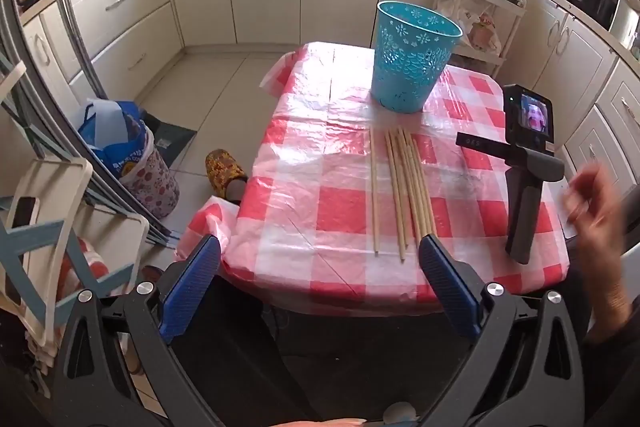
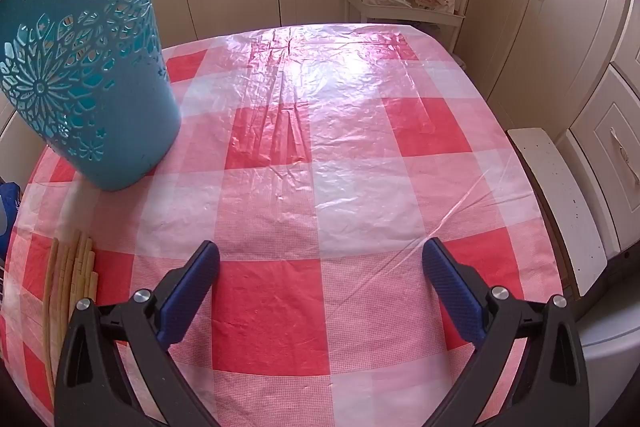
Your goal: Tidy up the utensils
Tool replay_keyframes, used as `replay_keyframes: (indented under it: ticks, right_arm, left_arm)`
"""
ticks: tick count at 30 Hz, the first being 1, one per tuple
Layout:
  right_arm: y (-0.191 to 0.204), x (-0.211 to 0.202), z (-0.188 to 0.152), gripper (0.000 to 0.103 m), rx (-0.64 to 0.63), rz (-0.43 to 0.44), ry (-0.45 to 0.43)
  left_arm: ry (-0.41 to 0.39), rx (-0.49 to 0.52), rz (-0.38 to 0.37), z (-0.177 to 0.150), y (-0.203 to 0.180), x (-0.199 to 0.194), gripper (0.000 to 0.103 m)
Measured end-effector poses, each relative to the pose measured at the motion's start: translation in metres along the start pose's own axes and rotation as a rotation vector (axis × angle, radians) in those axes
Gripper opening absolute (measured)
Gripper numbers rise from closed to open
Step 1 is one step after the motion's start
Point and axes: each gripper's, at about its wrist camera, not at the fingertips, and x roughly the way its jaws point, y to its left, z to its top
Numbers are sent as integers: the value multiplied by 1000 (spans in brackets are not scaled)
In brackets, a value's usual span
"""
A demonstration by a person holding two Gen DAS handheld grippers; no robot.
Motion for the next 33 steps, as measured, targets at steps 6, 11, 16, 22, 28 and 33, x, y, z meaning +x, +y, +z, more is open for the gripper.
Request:
replay_keyframes:
  ticks: [6,11,16,22,28,33]
  right_arm:
    - [1,1,1,97,-2,-1,-3]
    - [1,-24,7,97,-48,163,13]
    - [-4,-212,-52,97,-106,56,-446]
    - [-23,-348,-142,97,-27,142,-476]
    - [-11,-450,-199,97,-40,292,-513]
    - [-1,-495,-219,97,-11,325,-521]
  left_arm:
    - [-21,61,15,-12,-23,-22,95]
    - [-63,72,25,-18,-26,-47,95]
    - [-82,15,15,-32,-13,-75,95]
    - [-168,-28,-34,-63,-4,-133,95]
    - [-246,-62,-7,-89,-1,-181,95]
    - [-281,-67,-23,-110,1,-213,95]
